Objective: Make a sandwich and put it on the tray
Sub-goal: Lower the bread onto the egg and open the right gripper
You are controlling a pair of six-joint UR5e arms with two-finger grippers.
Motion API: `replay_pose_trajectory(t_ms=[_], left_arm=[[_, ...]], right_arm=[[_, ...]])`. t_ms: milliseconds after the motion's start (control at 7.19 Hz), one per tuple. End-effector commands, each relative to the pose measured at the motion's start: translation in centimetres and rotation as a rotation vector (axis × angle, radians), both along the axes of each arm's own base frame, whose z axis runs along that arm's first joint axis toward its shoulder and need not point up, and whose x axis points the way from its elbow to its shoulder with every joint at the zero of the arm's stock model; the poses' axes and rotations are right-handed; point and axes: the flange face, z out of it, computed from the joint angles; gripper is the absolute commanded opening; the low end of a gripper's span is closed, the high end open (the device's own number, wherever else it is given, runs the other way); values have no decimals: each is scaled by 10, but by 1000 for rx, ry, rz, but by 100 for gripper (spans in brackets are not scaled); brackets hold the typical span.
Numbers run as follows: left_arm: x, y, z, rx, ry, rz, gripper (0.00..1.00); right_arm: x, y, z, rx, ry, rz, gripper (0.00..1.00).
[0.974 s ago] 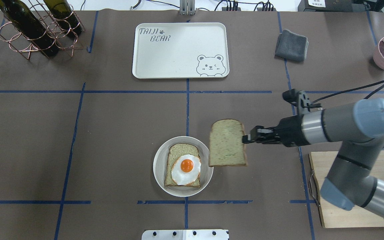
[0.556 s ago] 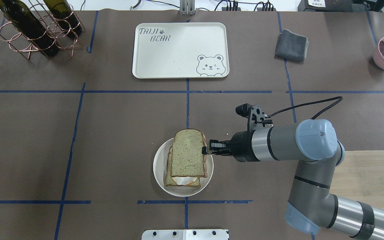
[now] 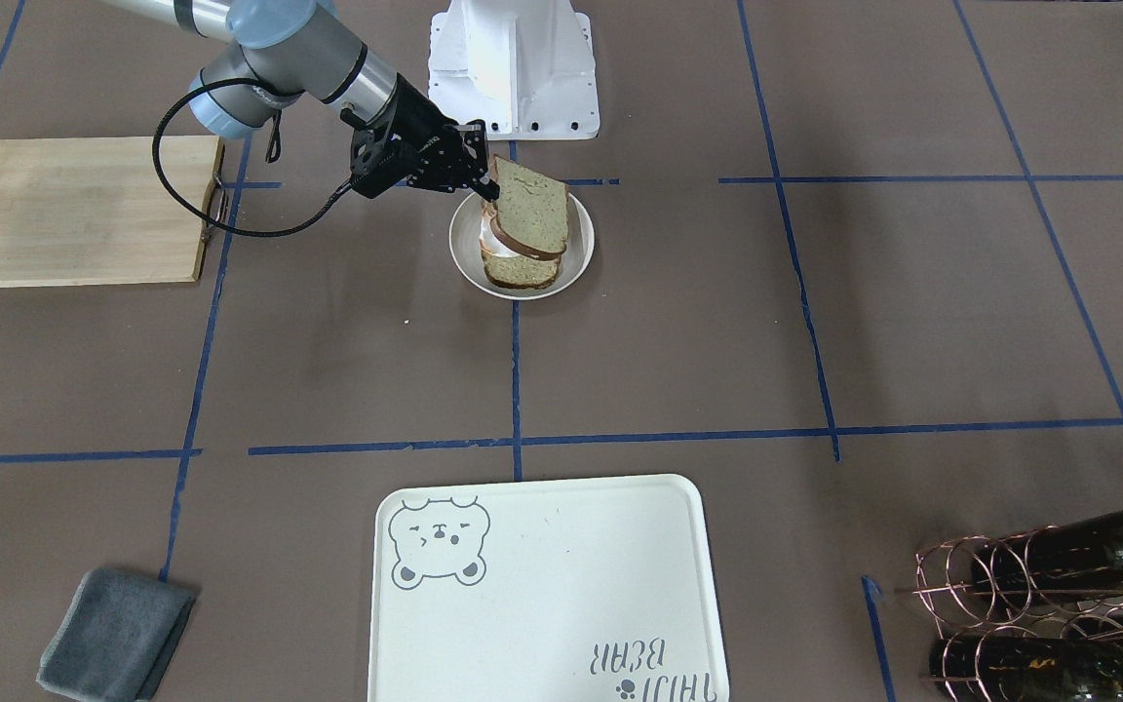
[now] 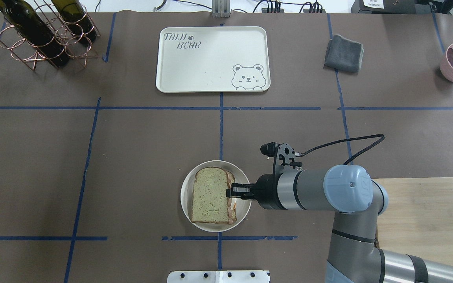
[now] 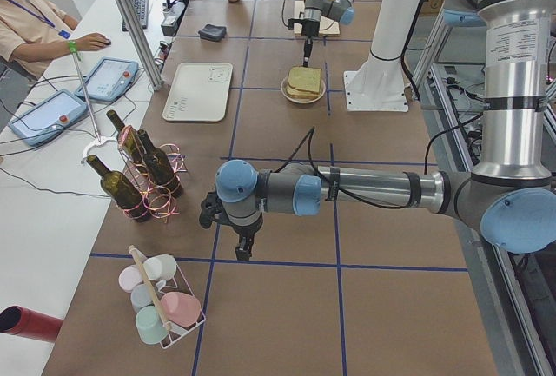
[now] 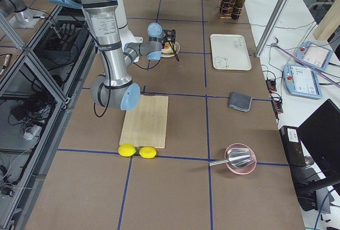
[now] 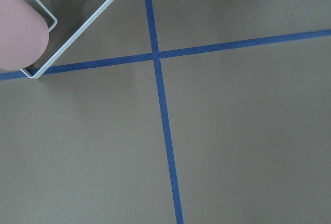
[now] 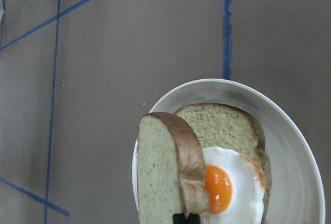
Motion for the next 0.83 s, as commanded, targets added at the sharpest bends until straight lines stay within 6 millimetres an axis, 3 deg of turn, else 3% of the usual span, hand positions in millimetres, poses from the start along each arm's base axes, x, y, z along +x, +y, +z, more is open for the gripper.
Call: replay_pose_trajectory(t_ms=[0,139,278,556,695], left_arm=[[0,0,0,0,0,0,100],[0,0,0,0,0,0,100],[0,0,3,-6,0,0,100],[0,0,3,-6,0,0,100],[0,0,2,-3,0,0,100]], right_arm=[[-3,-2,5,-13,51,10,0],[-1,-8,9,-7,71,19,86],[1,-15,12,-20,109,29,100],[16,-42,20,-53,225,53,100],[33,-59,21,-34,320,22,100]])
